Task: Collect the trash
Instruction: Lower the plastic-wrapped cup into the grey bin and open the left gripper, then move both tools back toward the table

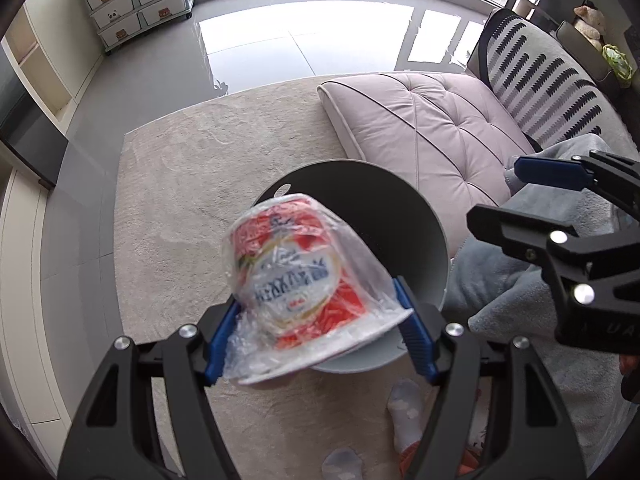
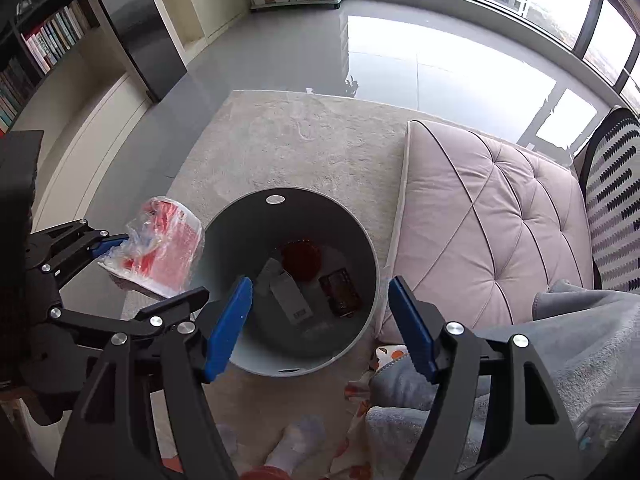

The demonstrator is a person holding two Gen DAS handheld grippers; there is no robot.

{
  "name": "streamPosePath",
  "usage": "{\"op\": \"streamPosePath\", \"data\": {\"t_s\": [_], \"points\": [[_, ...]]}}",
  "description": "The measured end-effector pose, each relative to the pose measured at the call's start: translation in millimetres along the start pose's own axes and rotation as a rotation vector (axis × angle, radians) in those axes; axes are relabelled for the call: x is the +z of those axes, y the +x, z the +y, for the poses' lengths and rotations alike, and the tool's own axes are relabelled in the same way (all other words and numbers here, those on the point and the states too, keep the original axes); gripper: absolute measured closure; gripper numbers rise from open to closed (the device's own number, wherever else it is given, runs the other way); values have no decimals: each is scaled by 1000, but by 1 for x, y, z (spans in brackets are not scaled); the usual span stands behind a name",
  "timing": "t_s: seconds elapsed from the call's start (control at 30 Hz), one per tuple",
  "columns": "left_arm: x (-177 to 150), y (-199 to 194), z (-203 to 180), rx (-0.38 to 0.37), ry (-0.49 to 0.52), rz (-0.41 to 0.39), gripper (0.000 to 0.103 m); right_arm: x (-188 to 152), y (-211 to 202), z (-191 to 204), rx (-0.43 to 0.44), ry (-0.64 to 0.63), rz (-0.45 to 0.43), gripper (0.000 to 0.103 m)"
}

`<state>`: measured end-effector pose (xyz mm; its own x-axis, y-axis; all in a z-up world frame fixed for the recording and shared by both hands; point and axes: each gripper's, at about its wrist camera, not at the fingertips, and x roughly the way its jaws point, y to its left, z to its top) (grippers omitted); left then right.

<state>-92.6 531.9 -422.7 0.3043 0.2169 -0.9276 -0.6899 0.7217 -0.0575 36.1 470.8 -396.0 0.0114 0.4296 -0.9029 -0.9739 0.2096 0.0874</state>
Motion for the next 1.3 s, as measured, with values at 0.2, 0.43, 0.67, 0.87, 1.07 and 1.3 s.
{"op": "streamPosePath", "data": {"t_s": [0.2, 0.43, 0.67, 0.87, 1.07, 1.3], "points": [[6, 5, -5, 11, 10, 18, 20, -5, -8, -7, -10, 27, -1, 34], [2, -16, -10, 15, 46, 21, 20, -9, -31, -6, -28, 65, -29, 34], [-1, -50, -21, 26, 120, 7, 20, -18, -69, -3, -68, 142, -95, 31], [4, -93, -40, 9, 192, -24, 20, -39, -120, -4, -116, 269, -147, 27], [13, -151, -70, 1, 276, -71, 20, -64, -191, -8, -207, 406, -197, 21], [10, -210, -120, -49, 380, -89, 20, -100, -274, -15, -290, 526, -240, 19]]}}
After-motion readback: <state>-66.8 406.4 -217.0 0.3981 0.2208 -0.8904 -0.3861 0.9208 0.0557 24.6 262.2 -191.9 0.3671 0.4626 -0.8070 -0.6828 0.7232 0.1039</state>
